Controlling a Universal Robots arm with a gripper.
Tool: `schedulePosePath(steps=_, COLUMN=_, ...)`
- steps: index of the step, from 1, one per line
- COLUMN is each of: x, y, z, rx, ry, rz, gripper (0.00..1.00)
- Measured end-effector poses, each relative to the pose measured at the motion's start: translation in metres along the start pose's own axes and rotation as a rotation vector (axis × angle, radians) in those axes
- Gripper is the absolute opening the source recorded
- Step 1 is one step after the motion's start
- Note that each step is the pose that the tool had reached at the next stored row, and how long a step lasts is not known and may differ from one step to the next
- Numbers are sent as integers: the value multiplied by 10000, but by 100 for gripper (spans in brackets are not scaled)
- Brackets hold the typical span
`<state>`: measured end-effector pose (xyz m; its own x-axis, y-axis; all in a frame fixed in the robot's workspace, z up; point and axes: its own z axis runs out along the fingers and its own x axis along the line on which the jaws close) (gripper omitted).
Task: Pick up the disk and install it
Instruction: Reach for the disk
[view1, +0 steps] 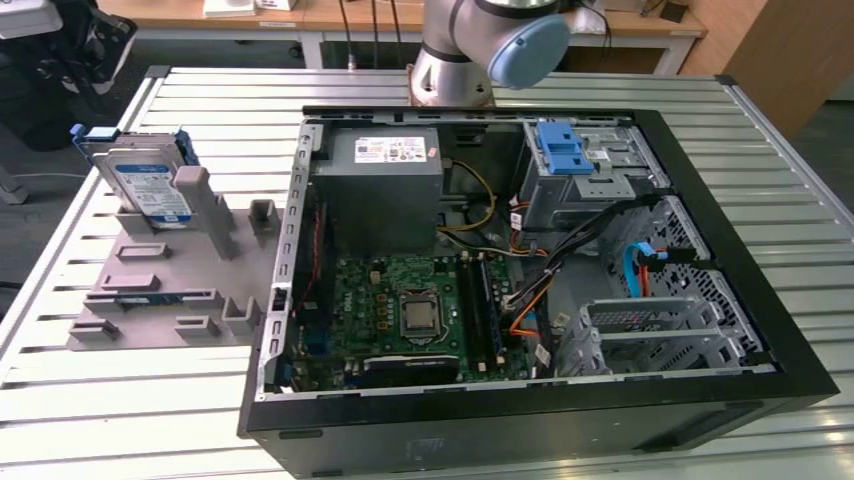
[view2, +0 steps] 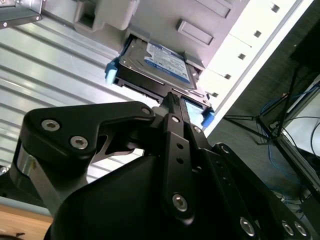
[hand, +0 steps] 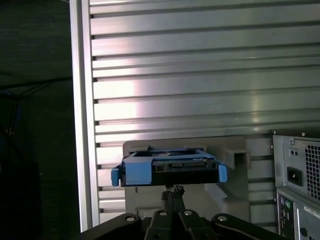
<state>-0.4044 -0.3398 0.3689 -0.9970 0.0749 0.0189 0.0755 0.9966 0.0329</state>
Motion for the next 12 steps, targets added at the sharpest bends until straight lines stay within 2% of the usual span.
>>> schedulePosePath(steps=5, x=78, y=23, z=10, rx=0, ry=0, rz=-3, gripper=11)
schedulePosePath(steps=12, x=84, y=24, z=11, rx=0, ry=0, rz=-3, gripper=11)
